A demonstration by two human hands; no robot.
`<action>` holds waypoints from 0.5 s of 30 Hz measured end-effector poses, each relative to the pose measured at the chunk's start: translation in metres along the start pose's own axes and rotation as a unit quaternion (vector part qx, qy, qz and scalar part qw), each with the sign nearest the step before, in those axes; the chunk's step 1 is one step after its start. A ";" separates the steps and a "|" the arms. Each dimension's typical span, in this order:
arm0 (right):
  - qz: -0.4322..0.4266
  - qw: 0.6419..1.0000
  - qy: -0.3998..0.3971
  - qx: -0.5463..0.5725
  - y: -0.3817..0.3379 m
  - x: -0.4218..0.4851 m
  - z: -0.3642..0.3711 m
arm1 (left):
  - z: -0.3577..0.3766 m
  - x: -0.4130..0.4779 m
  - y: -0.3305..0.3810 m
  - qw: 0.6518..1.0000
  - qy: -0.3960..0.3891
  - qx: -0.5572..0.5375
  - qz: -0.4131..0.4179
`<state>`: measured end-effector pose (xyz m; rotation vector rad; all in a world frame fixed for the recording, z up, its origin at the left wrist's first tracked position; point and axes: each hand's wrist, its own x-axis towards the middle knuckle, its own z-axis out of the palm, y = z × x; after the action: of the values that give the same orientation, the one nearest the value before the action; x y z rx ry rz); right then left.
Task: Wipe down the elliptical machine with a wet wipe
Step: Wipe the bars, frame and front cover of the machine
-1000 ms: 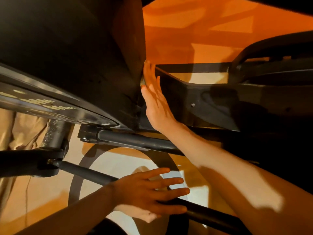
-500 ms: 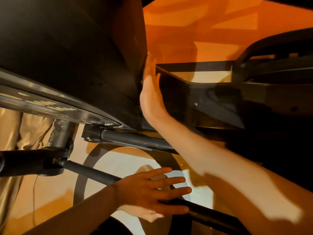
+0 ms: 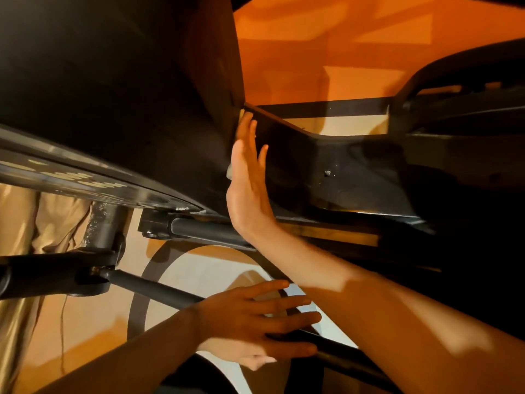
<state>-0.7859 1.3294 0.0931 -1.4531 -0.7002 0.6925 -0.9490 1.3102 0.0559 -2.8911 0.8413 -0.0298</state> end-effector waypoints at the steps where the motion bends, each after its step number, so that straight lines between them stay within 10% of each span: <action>1: -0.024 1.000 0.004 0.010 0.005 -0.009 0.003 | -0.001 -0.001 0.001 1.000 -0.008 -0.013 -0.002; 10: 0.041 0.999 -0.021 0.007 -0.005 0.023 -0.013 | -0.003 -0.002 0.001 0.999 -0.046 -0.026 0.004; 15: 0.070 0.978 -0.059 -0.188 0.035 0.071 -0.054 | -0.006 -0.005 0.001 0.994 -0.109 -0.022 0.018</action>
<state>-0.6994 1.3515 0.0584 -1.8326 -0.8598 0.7898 -0.9540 1.3118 0.0615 -2.8500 0.8622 0.3059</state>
